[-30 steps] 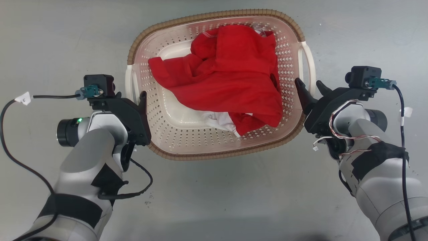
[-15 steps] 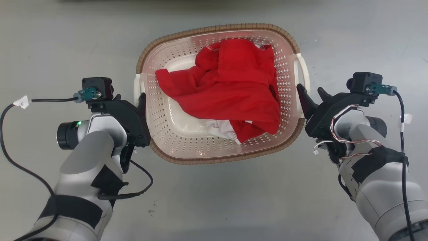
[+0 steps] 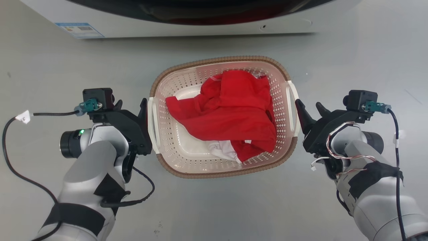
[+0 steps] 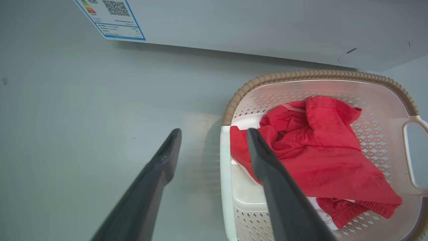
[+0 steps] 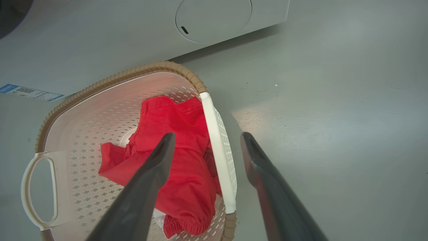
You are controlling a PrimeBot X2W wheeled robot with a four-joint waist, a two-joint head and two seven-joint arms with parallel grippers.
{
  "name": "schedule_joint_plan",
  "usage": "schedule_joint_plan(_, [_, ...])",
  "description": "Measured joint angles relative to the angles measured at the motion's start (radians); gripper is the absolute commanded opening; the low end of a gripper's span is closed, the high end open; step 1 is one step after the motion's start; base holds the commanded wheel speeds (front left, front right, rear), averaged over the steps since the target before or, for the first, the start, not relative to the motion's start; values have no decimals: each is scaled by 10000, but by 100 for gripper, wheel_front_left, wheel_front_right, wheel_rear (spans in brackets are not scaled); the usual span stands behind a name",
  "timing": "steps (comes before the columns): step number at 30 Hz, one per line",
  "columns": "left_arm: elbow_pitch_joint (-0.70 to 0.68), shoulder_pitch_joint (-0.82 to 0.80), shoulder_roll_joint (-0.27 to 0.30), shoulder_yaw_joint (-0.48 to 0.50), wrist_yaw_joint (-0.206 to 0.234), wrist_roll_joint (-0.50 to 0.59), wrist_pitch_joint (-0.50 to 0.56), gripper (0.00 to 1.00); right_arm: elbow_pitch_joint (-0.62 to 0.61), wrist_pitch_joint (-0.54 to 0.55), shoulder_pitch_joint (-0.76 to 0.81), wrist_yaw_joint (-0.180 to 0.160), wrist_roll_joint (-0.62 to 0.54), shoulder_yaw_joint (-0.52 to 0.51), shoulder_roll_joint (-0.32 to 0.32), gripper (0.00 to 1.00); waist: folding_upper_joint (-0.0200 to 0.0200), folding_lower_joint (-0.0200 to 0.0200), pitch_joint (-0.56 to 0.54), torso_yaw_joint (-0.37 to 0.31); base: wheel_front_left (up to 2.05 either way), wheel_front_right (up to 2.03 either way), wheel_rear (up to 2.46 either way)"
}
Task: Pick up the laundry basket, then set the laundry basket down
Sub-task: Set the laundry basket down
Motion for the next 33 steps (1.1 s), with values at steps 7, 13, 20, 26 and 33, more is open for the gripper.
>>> schedule_joint_plan(7, [44,400,82,-67,-10,48,-514,100,-169,-401,513,0,-15,251,-33,100,0,0,-829,15,0,0,0])
schedule_joint_plan(13, [48,875,107,-186,-88,119,-999,100,-322,-940,1198,2,-12,345,-169,100,-1,-1,-1699,20,0,0,0])
schedule_joint_plan(20, [40,1574,169,-224,-86,213,-1248,100,-479,-1494,1828,2,-52,554,-228,100,-1,-1,-2732,12,0,0,0])
schedule_joint_plan(26, [-146,2196,228,-232,44,430,-1331,100,-706,-1709,2502,2,-88,600,-286,100,1,-2,-3624,-19,0,0,0])
schedule_joint_plan(33, [-803,3037,309,-178,370,583,-1331,100,-1009,-1797,3257,2,-121,650,-449,100,0,-1,-4673,-70,0,0,0])
